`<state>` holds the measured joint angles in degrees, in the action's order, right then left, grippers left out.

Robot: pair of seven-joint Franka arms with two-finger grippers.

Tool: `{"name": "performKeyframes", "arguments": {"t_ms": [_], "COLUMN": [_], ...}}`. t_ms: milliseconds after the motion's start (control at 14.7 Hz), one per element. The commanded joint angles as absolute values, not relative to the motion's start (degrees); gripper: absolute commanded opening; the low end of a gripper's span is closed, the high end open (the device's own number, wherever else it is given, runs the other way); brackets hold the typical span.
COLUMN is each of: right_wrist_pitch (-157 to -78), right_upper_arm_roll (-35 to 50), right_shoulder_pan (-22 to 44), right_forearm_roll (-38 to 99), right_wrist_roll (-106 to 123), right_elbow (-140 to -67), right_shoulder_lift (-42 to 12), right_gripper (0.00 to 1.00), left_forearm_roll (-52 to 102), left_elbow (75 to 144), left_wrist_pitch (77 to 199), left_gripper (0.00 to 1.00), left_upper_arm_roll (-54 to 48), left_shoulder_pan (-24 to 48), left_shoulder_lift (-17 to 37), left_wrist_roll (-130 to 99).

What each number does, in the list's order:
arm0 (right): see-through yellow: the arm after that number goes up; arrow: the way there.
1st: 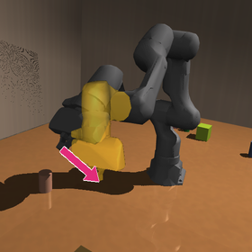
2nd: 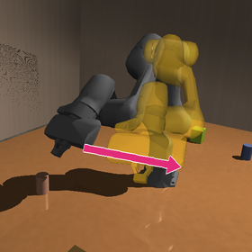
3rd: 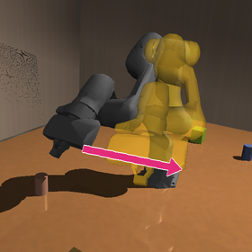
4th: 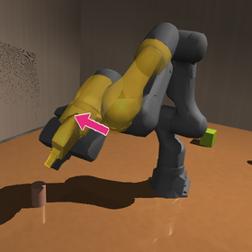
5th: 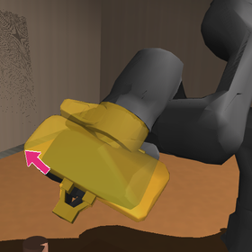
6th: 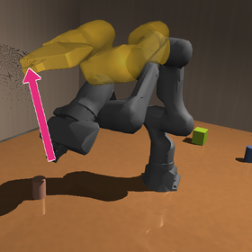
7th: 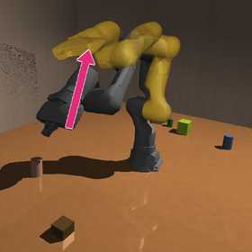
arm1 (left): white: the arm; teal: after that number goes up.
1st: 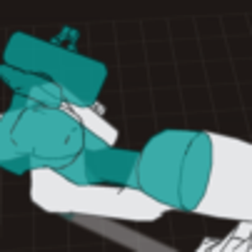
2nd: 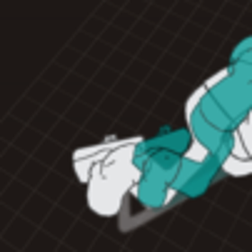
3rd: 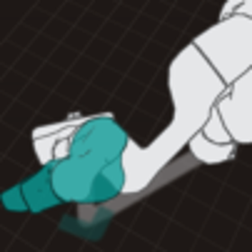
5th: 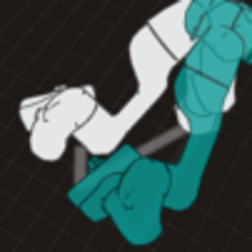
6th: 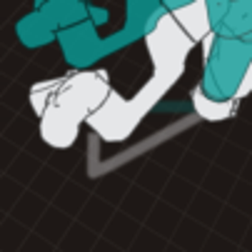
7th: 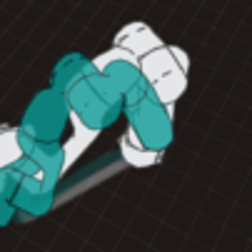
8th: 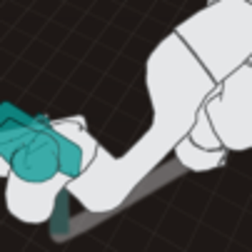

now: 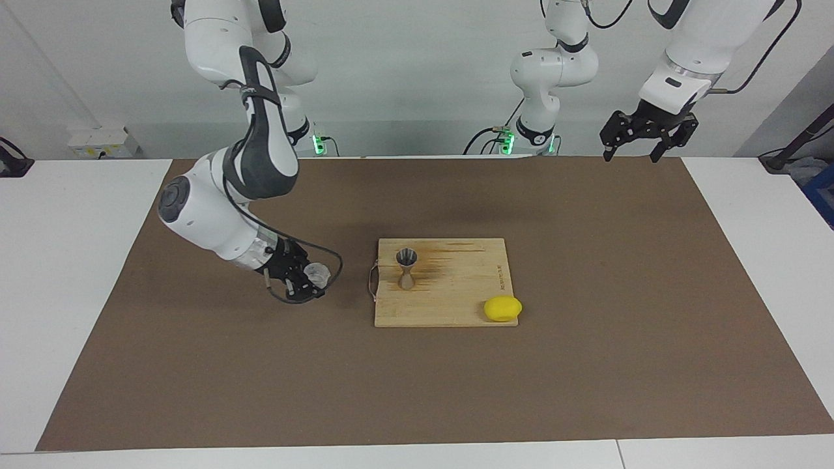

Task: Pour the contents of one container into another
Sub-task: 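Carry the glass cup back toward its starting spot with the right gripper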

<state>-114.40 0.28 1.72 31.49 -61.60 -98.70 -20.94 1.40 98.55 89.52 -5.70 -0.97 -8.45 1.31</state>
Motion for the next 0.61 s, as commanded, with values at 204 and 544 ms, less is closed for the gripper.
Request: {"name": "performKeyframes", "arguments": {"t_ms": [204,544], "right_wrist_pitch": [-114.87,-112.76], "right_upper_arm_roll": [1.05,1.14], "right_shoulder_pan": [-3.77,-8.34], "right_forearm_roll": [40.43,46.31], "right_wrist_roll": [-46.52,-41.41], "right_elbow": [-107.31,-109.68], "right_shoulder_lift": [-20.29,-22.15], "right_gripper": [0.08,0.08], "left_forearm_roll": [0.88,0.88], "left_elbow": [100.37,100.37], "left_wrist_pitch": [90.44,90.44], "left_gripper": [1.00,1.00], "left_upper_arm_roll": [-5.98,-5.98], "left_shoulder_pan": [-1.49,-1.49], "left_shoulder_lift": [-10.11,-10.11], "left_wrist_roll": [2.11,2.11]}}
